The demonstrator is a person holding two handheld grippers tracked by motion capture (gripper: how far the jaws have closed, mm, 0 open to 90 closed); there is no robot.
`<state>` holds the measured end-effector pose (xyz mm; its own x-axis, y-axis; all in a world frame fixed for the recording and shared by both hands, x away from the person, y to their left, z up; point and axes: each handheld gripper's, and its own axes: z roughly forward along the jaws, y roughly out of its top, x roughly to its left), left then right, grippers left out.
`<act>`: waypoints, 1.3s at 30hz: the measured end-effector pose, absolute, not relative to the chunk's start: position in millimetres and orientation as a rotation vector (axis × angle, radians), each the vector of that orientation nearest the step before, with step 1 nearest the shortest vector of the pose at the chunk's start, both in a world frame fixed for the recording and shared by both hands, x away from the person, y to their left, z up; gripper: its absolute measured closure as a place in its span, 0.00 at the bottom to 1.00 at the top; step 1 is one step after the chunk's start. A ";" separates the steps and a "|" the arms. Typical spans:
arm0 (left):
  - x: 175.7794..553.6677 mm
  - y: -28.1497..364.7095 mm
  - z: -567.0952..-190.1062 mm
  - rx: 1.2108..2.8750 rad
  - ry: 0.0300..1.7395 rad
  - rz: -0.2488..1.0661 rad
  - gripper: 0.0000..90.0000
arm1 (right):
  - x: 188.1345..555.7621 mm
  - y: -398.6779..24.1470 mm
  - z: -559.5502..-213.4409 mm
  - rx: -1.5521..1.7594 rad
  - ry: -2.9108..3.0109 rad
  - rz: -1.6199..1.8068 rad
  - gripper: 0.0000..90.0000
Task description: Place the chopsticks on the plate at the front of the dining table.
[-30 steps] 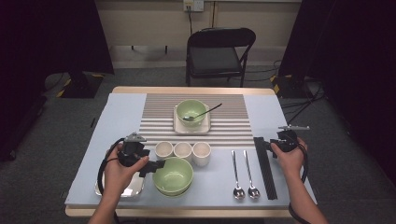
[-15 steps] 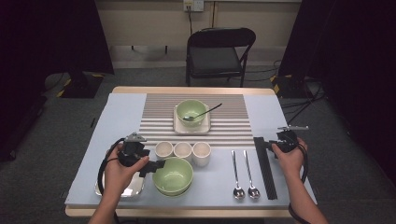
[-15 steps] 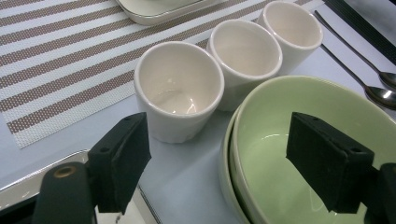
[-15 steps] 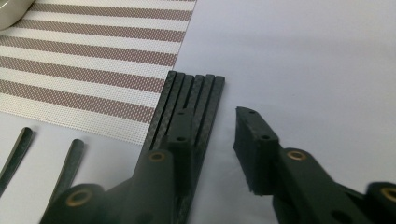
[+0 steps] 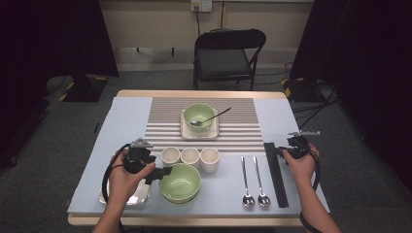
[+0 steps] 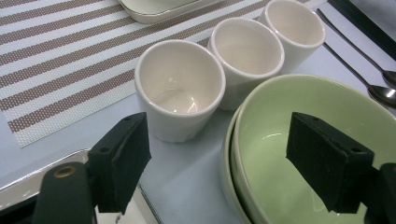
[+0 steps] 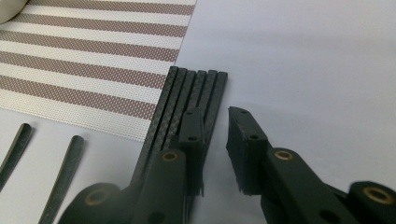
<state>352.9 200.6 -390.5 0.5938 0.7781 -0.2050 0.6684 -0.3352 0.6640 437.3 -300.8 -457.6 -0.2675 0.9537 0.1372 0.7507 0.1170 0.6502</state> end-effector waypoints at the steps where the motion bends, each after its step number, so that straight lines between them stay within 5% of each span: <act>1: 352.9 200.6 -390.5 2.090 1.142 0.192 0.24 | 437.3 -300.8 -457.6 1.668 2.086 0.907 0.85; 39: 352.3 201.3 -389.9 2.075 1.154 0.195 0.24 | 437.6 -298.7 -456.7 1.676 2.112 0.872 0.90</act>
<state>352.3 201.3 -389.9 0.5838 0.7842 -0.2105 0.6714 -0.3204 0.6682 437.6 -298.7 -456.7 -0.2697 0.9542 0.1292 0.7674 0.1319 0.6274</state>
